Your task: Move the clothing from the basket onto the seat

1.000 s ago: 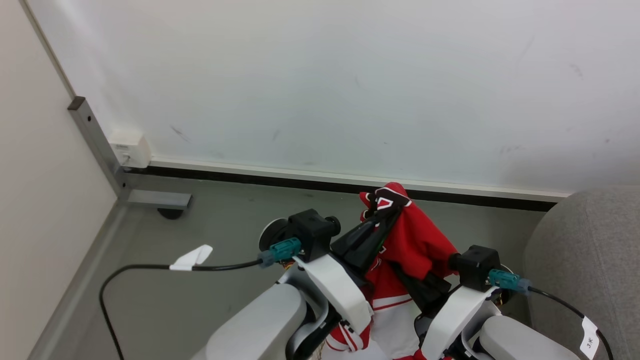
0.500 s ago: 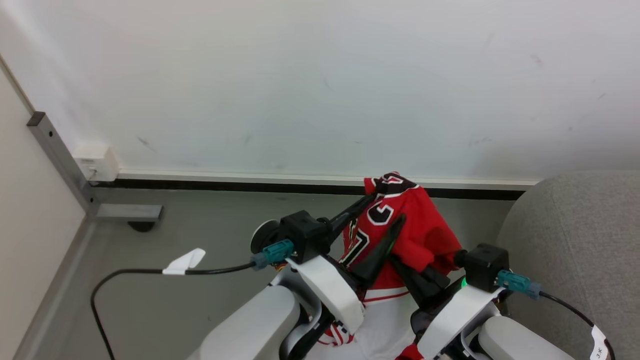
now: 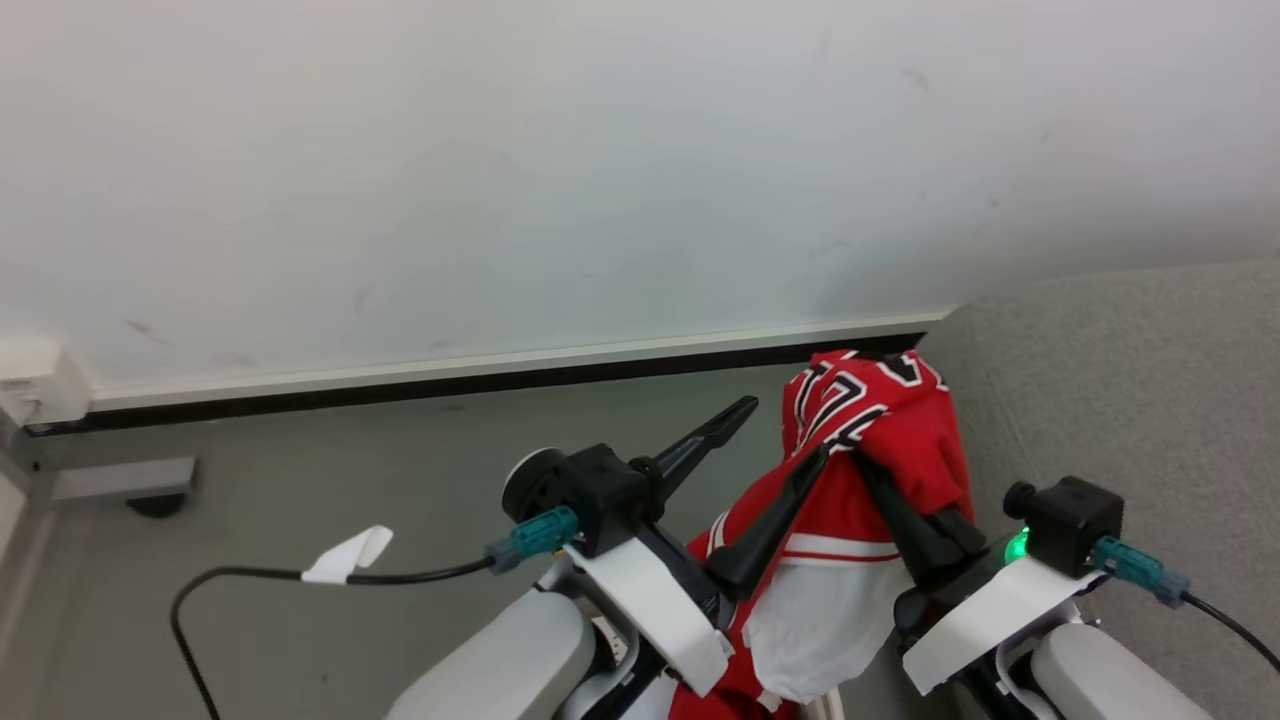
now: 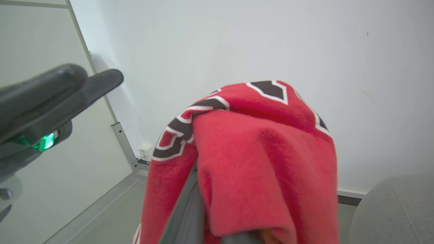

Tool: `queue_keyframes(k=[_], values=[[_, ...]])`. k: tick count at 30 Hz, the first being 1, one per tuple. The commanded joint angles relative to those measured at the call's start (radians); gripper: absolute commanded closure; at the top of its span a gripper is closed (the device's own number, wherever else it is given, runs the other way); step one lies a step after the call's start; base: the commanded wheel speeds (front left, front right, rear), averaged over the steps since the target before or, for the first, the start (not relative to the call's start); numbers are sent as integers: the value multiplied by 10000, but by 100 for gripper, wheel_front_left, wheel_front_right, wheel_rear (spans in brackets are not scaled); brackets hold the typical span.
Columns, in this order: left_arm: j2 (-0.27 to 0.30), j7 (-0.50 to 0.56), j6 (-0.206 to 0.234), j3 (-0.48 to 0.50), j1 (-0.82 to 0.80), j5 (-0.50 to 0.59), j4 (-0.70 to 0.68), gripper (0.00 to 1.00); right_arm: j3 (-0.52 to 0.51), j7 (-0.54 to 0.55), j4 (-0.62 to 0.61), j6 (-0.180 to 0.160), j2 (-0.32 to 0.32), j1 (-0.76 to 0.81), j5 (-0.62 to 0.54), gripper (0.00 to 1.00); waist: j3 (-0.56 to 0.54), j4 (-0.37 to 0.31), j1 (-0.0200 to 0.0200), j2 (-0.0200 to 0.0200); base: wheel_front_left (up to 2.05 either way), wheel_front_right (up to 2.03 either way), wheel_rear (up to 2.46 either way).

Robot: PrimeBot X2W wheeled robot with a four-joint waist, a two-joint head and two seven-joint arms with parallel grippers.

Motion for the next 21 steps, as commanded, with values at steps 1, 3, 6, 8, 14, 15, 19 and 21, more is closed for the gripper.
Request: queue_keyframes(k=[1, 3, 6, 8, 14, 15, 19, 21], values=[[155, -40, -46, 3, 147, 171, -133, 0, -416, -77, -179, -21, -105, 171, -149, 100, 211, -728, 0, -1, 0, 0, 0], [246, -56, -77, -57, 187, 258, -205, 0, -806, -74, -407, -21, -76, 284, -21, 100, 304, -1116, 0, -1, 0, 0, 0], [421, -72, -52, -7, 231, 390, -286, 0, -1214, -66, -695, -21, -165, 347, -199, 100, 505, -1751, 0, -1, 0, 0, 0], [477, -83, -31, 43, 249, 456, -360, 0, -1464, -64, -816, -21, -204, 420, -365, 100, 617, -2150, 0, -1, 0, 0, 0], [621, -73, -19, 148, 391, 584, -348, 0, -1933, -63, -1055, -21, -165, 638, -850, 100, 808, -3034, 0, -1, 0, 0, 0], [642, -74, -5, 165, 409, 622, -312, 0, -1999, -65, -1088, -21, -145, 679, -937, 100, 839, -3190, 0, -1, 0, 0, 0], [616, -75, -22, 246, 472, 752, -264, 0, -2422, -65, -1248, -21, 47, 985, -1179, 100, 996, -3720, 0, -1, 0, 0, 0], [623, -76, -11, 299, 533, 818, -260, 0, -2649, -65, -1353, -21, 150, 1119, -1273, 100, 1088, -3949, 0, -1, 0, 0, 0]])
